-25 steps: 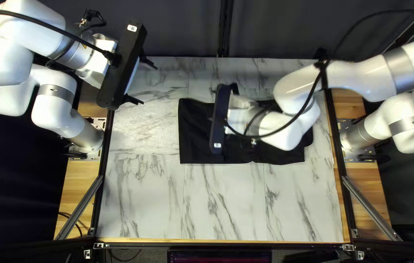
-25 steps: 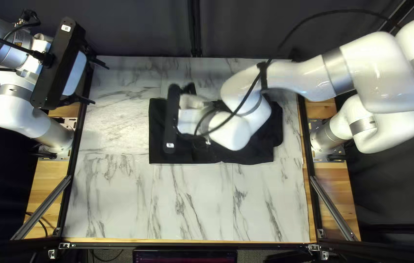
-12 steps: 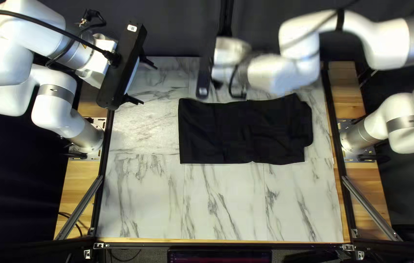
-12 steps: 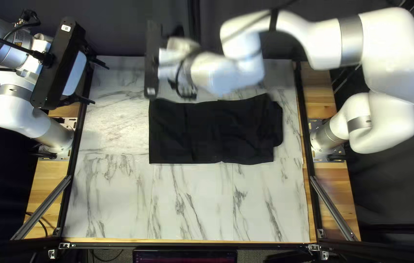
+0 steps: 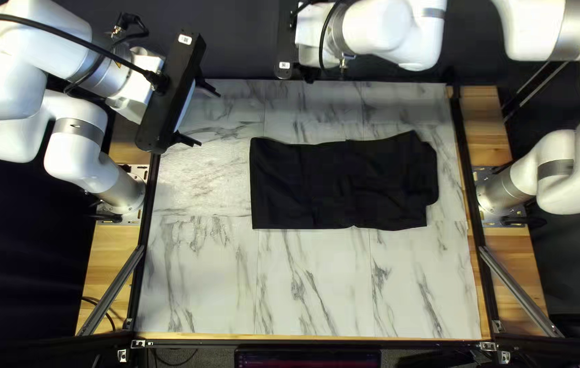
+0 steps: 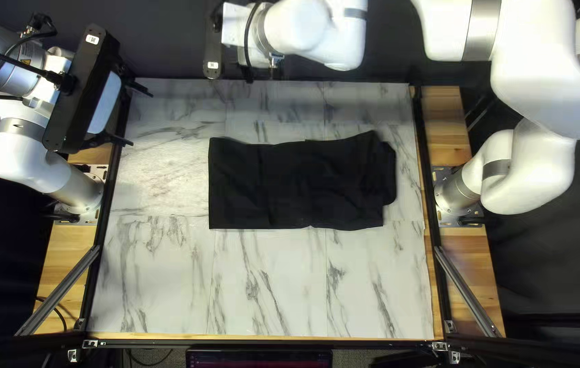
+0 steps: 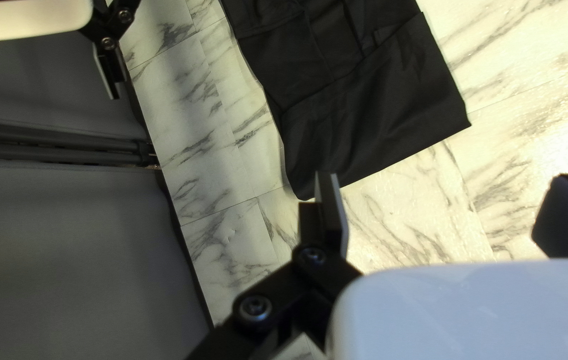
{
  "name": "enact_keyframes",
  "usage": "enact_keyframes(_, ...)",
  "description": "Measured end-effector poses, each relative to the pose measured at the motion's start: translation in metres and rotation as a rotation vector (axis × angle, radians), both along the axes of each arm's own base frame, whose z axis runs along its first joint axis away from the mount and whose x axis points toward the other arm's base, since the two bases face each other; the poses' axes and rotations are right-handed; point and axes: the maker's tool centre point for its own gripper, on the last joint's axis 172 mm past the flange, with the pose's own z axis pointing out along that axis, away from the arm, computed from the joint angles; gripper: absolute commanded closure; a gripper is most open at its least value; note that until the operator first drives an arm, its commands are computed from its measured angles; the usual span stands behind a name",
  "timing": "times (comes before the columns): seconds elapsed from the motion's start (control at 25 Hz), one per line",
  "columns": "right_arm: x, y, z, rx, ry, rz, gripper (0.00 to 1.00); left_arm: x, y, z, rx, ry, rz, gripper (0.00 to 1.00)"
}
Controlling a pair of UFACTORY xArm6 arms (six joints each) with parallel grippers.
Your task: Fold t-shirt
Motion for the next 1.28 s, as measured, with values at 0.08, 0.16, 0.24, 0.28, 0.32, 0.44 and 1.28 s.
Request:
enact_keyframes(0.08, -0.003, -0.002, -0.005, 0.005, 0.009, 0.009, 0.0, 0.0, 0.0, 0.0, 0.0, 0.0, 0.0, 0.0)
enact_keyframes(0.16, -0.01, -0.005, -0.01, 0.029, 0.025, 0.037, 0.0, 0.0, 0.0, 0.0, 0.0, 0.0, 0.0, 0.0)
enact_keyframes(0.24, -0.017, -0.008, -0.014, 0.056, 0.045, 0.081, 0.0, 0.0, 0.0, 0.0, 0.0, 0.0, 0.0, 0.0)
enact_keyframes(0.28, -0.019, -0.008, -0.016, 0.07, 0.058, 0.107, 0.0, 0.0, 0.0, 0.0, 0.0, 0.0, 0.0, 0.0)
enact_keyframes(0.32, -0.022, -0.008, -0.02, 0.083, 0.075, 0.133, 0.0, 0.0, 0.0, 0.0, 0.0, 0.0, 0.0, 0.0)
enact_keyframes(0.44, -0.027, -0.007, -0.04, 0.125, 0.144, 0.214, 0.0, 0.0, 0.0, 0.0, 0.0, 0.0, 0.0, 0.0)
enact_keyframes(1.28, -0.056, 0.041, -0.097, 0.185, 0.338, 0.445, 0.0, 0.0, 0.0, 0.0, 0.0, 0.0, 0.0, 0.0)
